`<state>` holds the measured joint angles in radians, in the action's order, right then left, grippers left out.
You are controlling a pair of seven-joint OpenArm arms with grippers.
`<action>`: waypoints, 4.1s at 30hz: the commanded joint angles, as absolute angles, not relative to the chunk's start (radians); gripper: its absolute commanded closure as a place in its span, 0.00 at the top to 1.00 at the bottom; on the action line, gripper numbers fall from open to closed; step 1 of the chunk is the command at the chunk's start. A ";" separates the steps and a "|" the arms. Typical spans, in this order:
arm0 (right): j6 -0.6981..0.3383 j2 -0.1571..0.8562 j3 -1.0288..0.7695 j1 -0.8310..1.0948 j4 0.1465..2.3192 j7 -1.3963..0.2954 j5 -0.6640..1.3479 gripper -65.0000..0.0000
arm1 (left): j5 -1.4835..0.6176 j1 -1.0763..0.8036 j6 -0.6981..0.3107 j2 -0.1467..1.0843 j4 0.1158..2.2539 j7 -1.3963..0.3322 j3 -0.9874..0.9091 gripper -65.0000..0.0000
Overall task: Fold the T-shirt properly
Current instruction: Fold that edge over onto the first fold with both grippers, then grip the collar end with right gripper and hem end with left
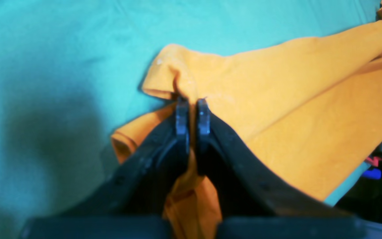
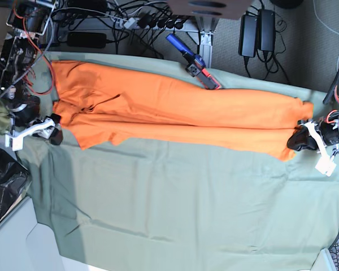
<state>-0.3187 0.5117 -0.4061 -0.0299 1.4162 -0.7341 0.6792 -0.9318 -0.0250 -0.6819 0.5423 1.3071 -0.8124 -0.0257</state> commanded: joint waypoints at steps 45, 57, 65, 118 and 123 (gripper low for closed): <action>-0.416 0.436 -0.325 0.046 1.609 -0.768 0.665 0.00 | -0.954 -0.021 -0.698 0.569 1.414 -0.845 -0.034 0.00; -0.416 0.437 -0.447 0.331 1.854 -0.768 0.700 0.00 | -0.996 -0.043 -0.698 0.635 1.414 -0.874 -0.034 0.10; -0.415 0.437 -0.467 0.400 1.872 -0.766 0.690 0.00 | -1.036 -0.084 -0.698 0.682 1.414 -0.880 -0.034 0.22; -0.415 0.432 -0.481 0.388 1.872 -0.749 0.654 0.54 | -0.882 0.069 -0.698 0.516 1.286 -0.733 -0.086 0.00; -0.415 0.432 -0.481 0.389 1.872 -0.749 0.654 0.54 | -0.806 0.185 -0.698 0.522 1.136 -0.706 -0.086 0.00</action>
